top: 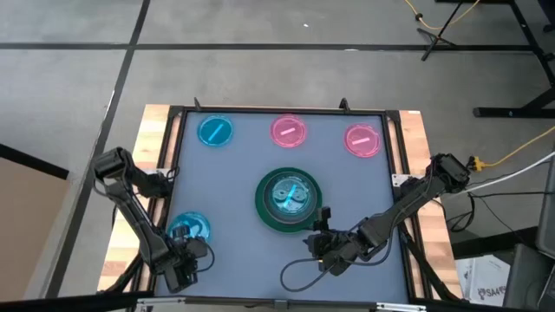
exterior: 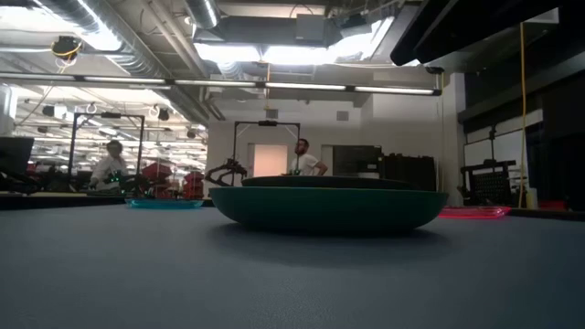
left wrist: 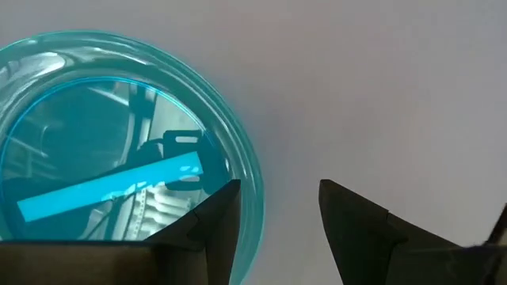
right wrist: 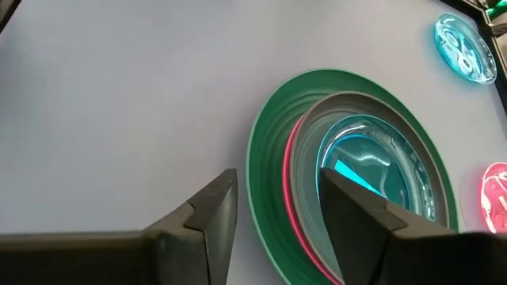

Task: Stack plastic plates
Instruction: Stack the bottom blue plate on top of the blue plate

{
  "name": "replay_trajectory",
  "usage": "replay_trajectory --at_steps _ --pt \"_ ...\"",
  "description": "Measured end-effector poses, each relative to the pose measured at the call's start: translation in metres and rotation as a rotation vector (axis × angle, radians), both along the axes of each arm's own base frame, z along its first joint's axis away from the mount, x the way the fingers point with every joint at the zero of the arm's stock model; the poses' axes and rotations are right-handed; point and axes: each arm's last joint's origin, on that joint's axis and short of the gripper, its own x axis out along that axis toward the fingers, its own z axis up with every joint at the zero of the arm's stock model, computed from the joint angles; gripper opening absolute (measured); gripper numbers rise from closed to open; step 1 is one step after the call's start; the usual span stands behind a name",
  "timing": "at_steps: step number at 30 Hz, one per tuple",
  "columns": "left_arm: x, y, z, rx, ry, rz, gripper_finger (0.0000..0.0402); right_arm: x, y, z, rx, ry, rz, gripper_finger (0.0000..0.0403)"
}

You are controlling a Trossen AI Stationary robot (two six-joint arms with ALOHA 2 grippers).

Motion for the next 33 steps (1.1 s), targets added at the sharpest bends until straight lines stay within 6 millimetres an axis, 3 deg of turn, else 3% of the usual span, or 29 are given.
replay_trajectory --at_steps 12,28,33 --pt "-0.001 0.000 -0.023 0.103 0.090 0.002 0.0155 0.001 -0.001 0.000 -0.014 -0.012 -0.013 0.0170" --pt "0.000 0.003 -0.025 0.151 0.105 -0.009 0.0014 0.000 0.000 0.000 -0.007 -0.013 -0.018 0.0170" --pt "0.007 0.002 -0.017 0.187 0.103 -0.042 0.0003 -0.002 0.002 0.000 0.043 -0.008 -0.034 0.0170"
